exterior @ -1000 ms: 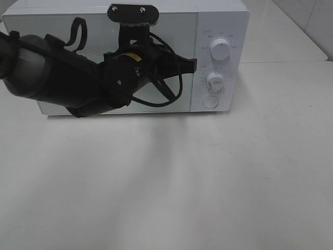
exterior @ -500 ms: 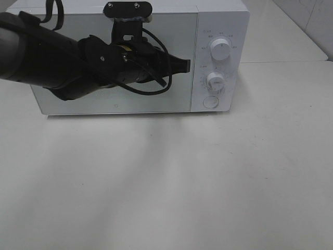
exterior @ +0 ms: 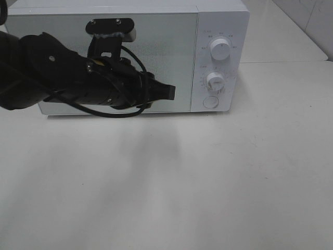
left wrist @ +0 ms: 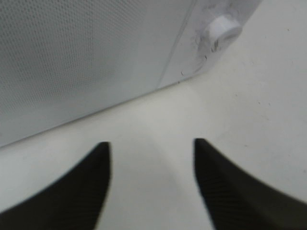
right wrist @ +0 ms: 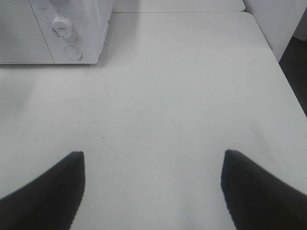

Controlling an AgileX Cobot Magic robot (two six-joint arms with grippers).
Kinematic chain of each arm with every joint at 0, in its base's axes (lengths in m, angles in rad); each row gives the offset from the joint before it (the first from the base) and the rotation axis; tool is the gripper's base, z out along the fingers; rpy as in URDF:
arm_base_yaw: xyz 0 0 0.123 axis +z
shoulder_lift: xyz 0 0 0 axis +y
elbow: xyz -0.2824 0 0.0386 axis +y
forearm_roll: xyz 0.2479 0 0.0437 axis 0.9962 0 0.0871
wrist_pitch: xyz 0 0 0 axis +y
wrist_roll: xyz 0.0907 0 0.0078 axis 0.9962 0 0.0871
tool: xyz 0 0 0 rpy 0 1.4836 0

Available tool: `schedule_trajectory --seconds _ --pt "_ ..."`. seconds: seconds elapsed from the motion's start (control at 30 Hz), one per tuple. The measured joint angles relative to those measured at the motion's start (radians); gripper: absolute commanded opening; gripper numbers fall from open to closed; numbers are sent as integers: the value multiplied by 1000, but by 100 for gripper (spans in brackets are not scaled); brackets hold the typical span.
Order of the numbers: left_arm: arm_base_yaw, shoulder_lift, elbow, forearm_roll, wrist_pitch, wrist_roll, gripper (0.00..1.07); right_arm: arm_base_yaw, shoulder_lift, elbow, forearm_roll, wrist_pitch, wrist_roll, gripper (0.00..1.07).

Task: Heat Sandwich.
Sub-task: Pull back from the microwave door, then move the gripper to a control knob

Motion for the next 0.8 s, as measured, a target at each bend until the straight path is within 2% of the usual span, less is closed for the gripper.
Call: schedule_trajectory --seconds 0.03,0.17,0.23,0.3,0.47,0.53,0.57,0.67,0.77,0.8 --pt "0 -12 12 0 17 0 101 0 0 0 0 0 0 75" --pt "0 -52 32 13 96 0 99 0 0 0 0 0 0 75" --pt "2 -74 32 50 153 0 99 0 0 0 0 0 0 75" --pt "4 -114 32 127 260 0 98 0 0 0 0 0 0 75" --pt "36 -159 32 169 399 -19 98 0 0 0 0 0 0 75" --pt "76 -180 32 178 482 -49 98 0 0 0 0 0 0 75" --pt "123 -194 32 191 560 -76 98 0 0 0 0 0 0 75" --pt "175 -209 32 199 641 -92 98 0 0 0 0 0 0 75" --pt "297 -250 32 216 779 -117 98 0 0 0 0 0 0 75" --pt "297 -250 32 216 779 -117 98 0 0 0 0 0 0 75"
